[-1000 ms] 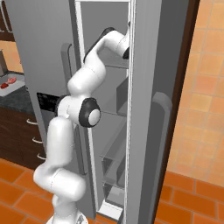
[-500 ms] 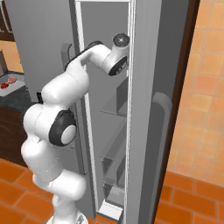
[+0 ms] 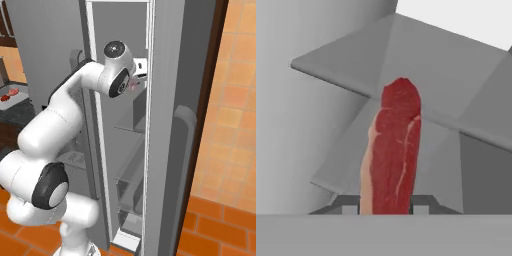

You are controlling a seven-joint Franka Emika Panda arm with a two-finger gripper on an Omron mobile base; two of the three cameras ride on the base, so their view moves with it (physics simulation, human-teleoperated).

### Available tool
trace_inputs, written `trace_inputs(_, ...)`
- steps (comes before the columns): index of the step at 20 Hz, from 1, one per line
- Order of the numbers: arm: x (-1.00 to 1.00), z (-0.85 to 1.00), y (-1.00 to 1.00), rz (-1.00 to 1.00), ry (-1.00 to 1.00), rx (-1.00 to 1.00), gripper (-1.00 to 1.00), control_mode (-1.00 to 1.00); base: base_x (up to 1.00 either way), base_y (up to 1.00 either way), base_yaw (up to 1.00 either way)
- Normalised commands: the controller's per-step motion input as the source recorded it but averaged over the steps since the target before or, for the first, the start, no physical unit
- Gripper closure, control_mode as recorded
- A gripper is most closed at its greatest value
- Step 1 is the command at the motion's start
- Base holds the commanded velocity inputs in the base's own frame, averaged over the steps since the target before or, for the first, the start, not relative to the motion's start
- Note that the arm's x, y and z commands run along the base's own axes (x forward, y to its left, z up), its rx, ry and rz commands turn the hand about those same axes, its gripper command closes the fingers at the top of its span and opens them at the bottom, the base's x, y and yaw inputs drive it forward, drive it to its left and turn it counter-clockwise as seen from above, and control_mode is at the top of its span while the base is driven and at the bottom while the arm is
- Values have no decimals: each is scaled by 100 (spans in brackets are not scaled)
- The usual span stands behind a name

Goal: Place one bell pepper and one steak in each tupperware on the nearby counter, to pack two identical lunches.

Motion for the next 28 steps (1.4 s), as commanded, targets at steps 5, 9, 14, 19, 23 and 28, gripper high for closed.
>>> trace_inputs(5, -100, -50, 38, -1, 17, -7, 100, -100, 0, 0, 0)
trace_inputs(9, -95, -94, 40, 0, 1, -15, 100, -100, 0, 0, 0)
trace_inputs(14, -67, -61, 55, 1, 0, -7, 100, -100, 0, 0, 0)
trace_inputs(19, -12, -10, 9, 1, 0, 0, 100, 100, -54, 46, 6)
trace_inputs(23, 0, 0, 0, 0, 0, 0, 100, 100, -83, 71, 7)
trace_inputs(28, 0, 0, 0, 0, 0, 0, 100, 100, -22, 100, 1)
